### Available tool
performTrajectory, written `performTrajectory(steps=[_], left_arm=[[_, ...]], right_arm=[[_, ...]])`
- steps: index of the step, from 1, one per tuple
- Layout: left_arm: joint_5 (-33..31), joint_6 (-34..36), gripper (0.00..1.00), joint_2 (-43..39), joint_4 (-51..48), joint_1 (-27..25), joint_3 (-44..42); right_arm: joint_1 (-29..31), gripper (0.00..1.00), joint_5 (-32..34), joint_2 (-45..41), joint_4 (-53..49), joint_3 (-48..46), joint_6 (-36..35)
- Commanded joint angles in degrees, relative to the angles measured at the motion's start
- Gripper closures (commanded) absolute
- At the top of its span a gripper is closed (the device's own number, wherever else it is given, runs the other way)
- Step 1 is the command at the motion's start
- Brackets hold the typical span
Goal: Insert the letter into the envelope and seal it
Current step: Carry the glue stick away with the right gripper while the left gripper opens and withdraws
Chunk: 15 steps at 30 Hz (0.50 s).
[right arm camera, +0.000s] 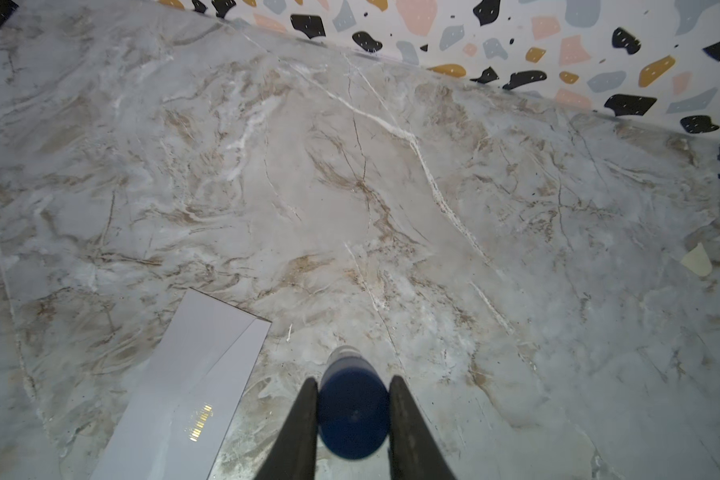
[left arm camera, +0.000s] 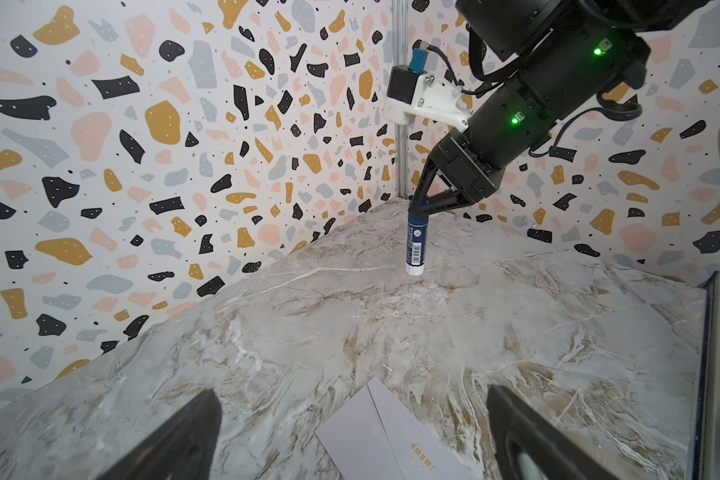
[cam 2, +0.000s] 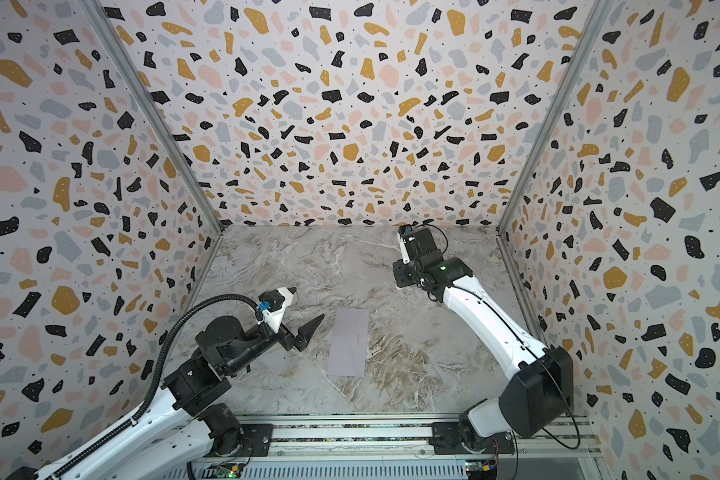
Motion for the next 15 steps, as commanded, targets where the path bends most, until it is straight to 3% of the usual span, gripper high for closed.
performTrajectory(steps=[1,15], left_arm=[[-0.27,0.16,0.00,-0.34,1.68,0.12,-0.75],[0.54,-0.17,0.00,0.08,1.68,0.15,-0.75]], right_arm=[[-2.13,1.00,-2.47,2.56,-7.70,4.89,-1.73],[-5.90,1.00,-5.17,16.38,-19.28,10.15,-6.22]])
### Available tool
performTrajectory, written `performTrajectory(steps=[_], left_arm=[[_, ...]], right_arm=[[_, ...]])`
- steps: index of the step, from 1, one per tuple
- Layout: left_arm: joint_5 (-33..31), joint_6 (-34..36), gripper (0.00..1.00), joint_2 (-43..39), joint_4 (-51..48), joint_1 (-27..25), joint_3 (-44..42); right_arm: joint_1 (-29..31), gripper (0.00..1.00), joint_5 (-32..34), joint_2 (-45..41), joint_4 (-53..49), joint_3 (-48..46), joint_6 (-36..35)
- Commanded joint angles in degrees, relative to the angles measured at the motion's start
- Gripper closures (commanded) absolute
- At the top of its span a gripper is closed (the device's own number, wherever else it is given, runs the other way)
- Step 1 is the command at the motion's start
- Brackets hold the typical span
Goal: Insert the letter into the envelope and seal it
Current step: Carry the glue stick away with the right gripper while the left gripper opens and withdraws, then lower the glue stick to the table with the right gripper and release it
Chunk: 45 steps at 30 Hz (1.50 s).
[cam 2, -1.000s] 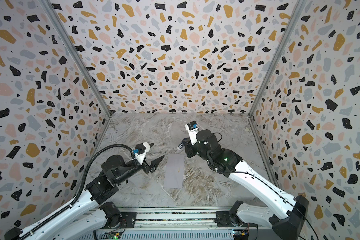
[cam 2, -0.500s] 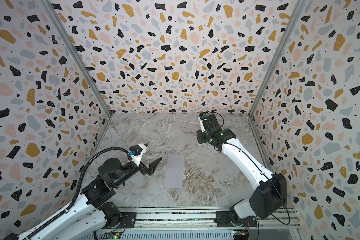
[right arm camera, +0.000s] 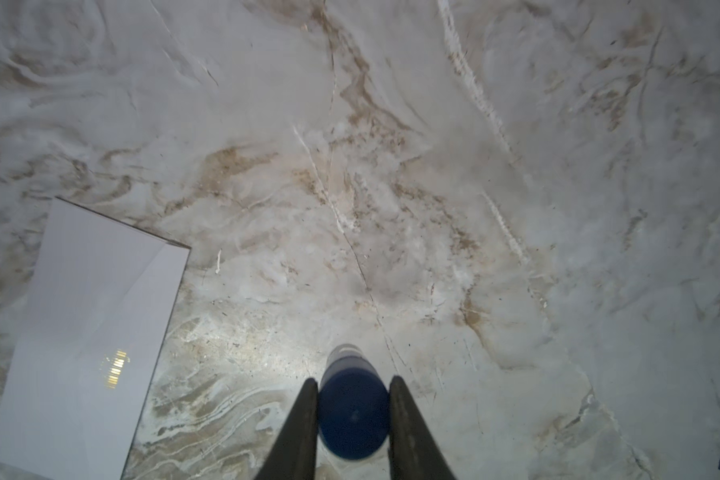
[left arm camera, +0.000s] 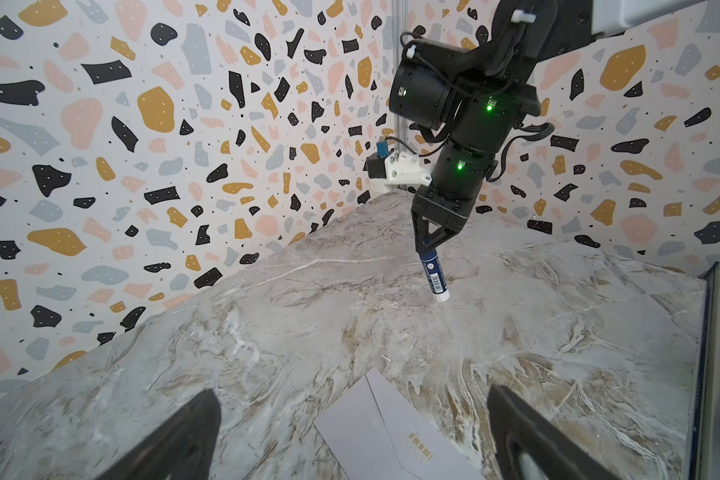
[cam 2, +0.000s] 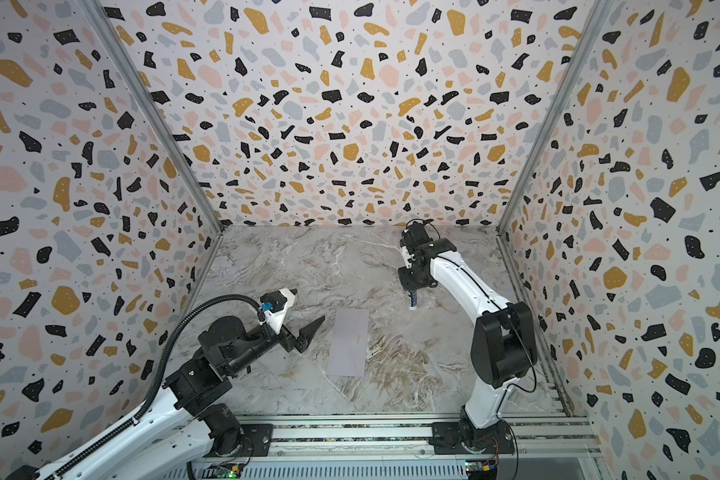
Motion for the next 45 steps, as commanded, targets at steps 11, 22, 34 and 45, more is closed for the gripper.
performTrajectory(steps=[11,22,34,45], left_arm=[[0.63,0.17,0.00,-0.36,2.29,0.05,-1.14],[0.46,0.44,0.00,0.24,2.48,0.10,-1.50],[0.19,0.71,0.00,0.76,2.16,0.14,-1.54],[0.02,0.71,0.00,0.77,2.08,0.15,-1.62]], right_arm=[[-4.44,1.00,-6.13,9.03,-7.57,5.27,-4.29],[-6.89,1.00,-8.52,17.76,-7.79,11.35,-5.89],[-9.99,1.00,-8.78,25.20,-2.87,18.00,-5.18],[-11.39,1.00,-6.34,24.06,5.91,12.35,0.37]])
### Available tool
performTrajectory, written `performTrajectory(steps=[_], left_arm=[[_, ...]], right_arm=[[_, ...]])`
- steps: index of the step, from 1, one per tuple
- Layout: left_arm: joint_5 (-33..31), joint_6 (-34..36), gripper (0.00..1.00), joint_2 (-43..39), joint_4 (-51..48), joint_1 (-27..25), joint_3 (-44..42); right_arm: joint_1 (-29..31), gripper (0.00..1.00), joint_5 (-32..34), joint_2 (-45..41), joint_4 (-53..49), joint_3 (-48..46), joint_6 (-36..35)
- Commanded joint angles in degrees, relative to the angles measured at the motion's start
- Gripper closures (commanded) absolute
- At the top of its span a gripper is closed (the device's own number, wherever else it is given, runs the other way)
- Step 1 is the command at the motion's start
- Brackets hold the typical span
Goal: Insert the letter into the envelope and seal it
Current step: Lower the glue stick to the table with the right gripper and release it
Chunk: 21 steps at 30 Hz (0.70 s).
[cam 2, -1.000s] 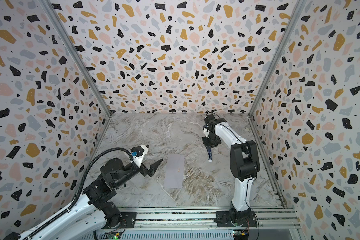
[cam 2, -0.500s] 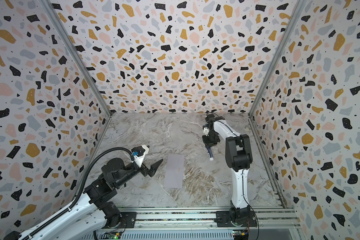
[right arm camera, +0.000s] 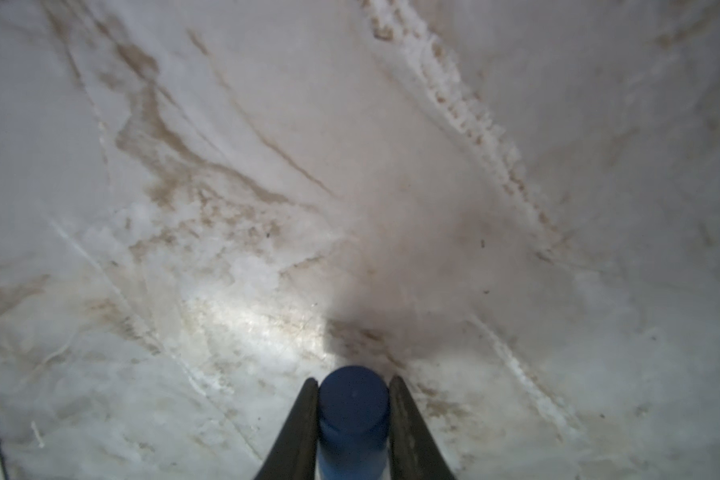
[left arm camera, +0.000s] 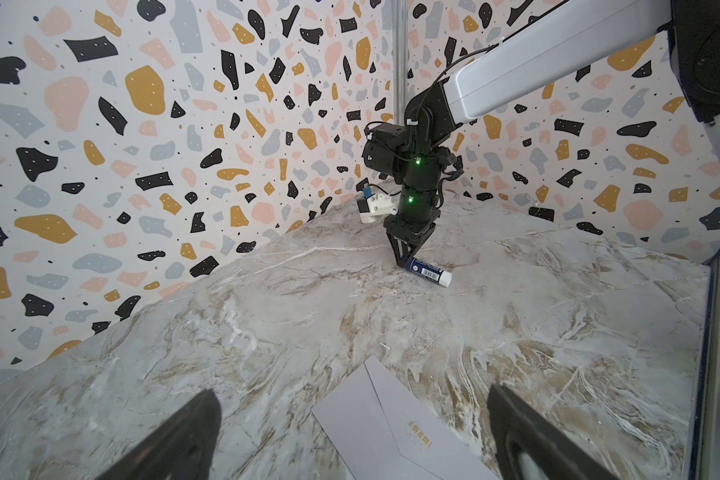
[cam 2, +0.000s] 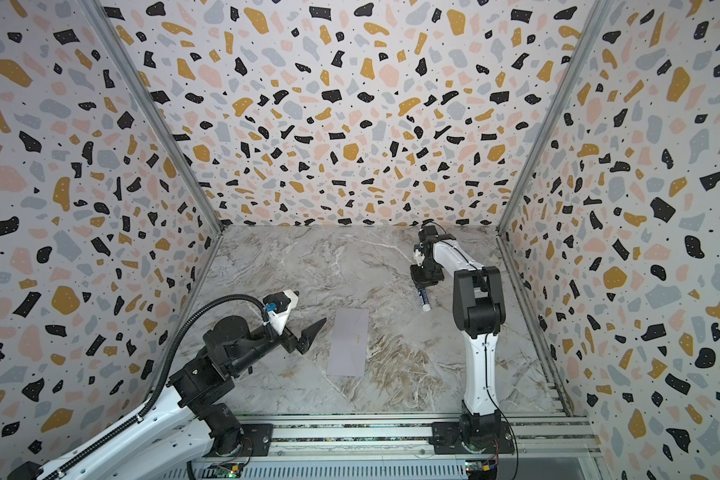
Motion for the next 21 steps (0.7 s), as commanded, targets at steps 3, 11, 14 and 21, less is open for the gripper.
performTrajectory(steps=[3,11,14,21], left_arm=[[-0.09,0.55,0.00,-0.04,2.08,0.12,-0.61],[0.09,0.47,0.00,0.18,2.26,0.16,-0.60],[-0.05,0.38,0.00,0.16,2.25,0.12,-0.54],[-1.31,-0.24,0.00,0.02,1.98,0.11,0.00]], right_arm=[[-0.52,0.99,1.67,-1.30,3.58,-2.21,3.42],[-0.78,0.86,3.09,-1.79,5.00,-4.46,5.45],[-0.89,0.76,3.01,-2.00,5.35,-5.20,5.71],[-1.41,0.53,1.82,-2.59,4.48,-3.59,5.88]])
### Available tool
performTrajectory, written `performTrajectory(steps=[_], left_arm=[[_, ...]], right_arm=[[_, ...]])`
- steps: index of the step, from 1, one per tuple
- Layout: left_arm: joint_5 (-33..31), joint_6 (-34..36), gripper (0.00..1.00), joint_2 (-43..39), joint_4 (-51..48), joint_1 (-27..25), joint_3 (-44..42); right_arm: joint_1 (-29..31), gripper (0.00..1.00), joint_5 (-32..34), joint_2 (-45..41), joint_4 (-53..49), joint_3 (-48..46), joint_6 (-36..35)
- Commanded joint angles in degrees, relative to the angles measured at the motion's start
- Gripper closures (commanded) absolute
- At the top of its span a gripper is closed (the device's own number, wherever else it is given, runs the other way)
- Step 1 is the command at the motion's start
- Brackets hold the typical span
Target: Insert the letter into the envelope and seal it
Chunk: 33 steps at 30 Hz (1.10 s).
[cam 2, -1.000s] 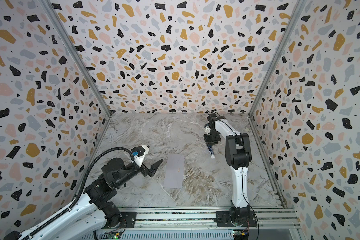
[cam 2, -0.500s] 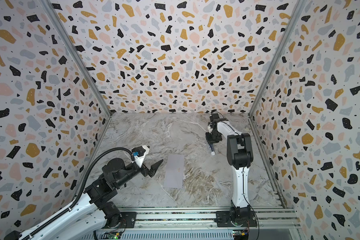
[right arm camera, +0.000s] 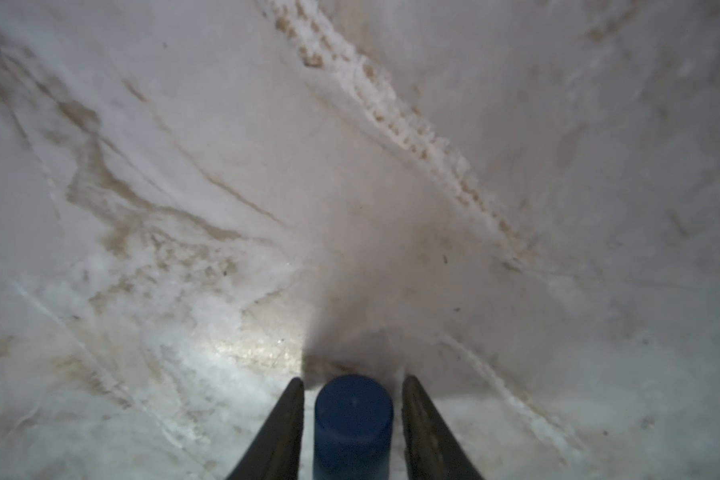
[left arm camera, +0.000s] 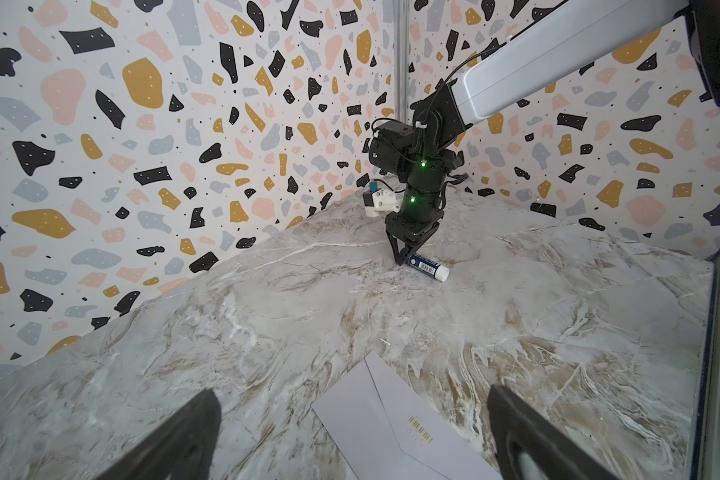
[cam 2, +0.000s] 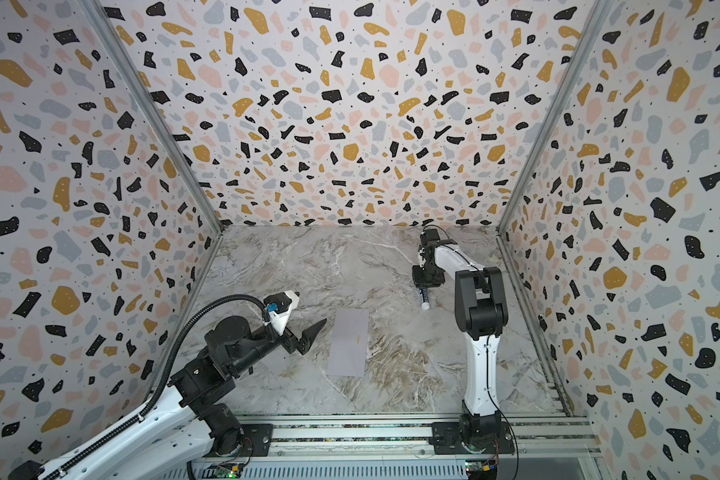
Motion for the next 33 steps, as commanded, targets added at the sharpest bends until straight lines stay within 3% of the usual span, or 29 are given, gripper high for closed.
performTrajectory(steps=[1,7,14,17,19,24,27,30,33], left_arm=[[-1.35,-0.25,0.00,-0.34,2.01,0.16,0.33],[-9.86,-3.25,0.00,-1.10,2.77,0.14,0.85],[-31.75,-5.18,0.00,-2.40,8.90,1.28,-1.13],[-40.57,-5.59,0.00,-2.58,16.65,4.45,-4.73],[-42.85,-5.82,0.00,-1.78,21.24,7.43,-7.10],[-52.50,-5.86,0.00,2.24,37.19,10.95,-16.22],[-57.05,-3.93,0.00,6.37,46.33,11.98,-20.89],[-59.84,0.90,0.00,9.81,57.89,13.25,-26.25],[-56.61,0.17,0.00,13.70,60.42,16.66,-28.22]], right_arm=[[-0.65,0.51,0.21,-1.21,-1.73,1.02,0.71],[-1.62,0.34,-0.48,-3.70,-4.33,4.96,1.10],[-2.42,0.22,-2.69,-18.23,1.02,1.77,1.11],[-2.42,0.08,-1.78,-30.45,12.82,-8.86,1.29],[-2.42,0.00,-0.52,-39.61,23.75,-19.56,1.88],[-3.44,0.01,1.94,-61.22,55.07,-50.90,-0.75],[-4.16,0.01,7.05,-67.80,66.99,-65.16,-2.84],[-5.03,0.01,12.01,-68.70,78.22,-76.02,-4.35],[-5.27,0.01,14.13,-65.57,88.68,-83.73,-5.43]])
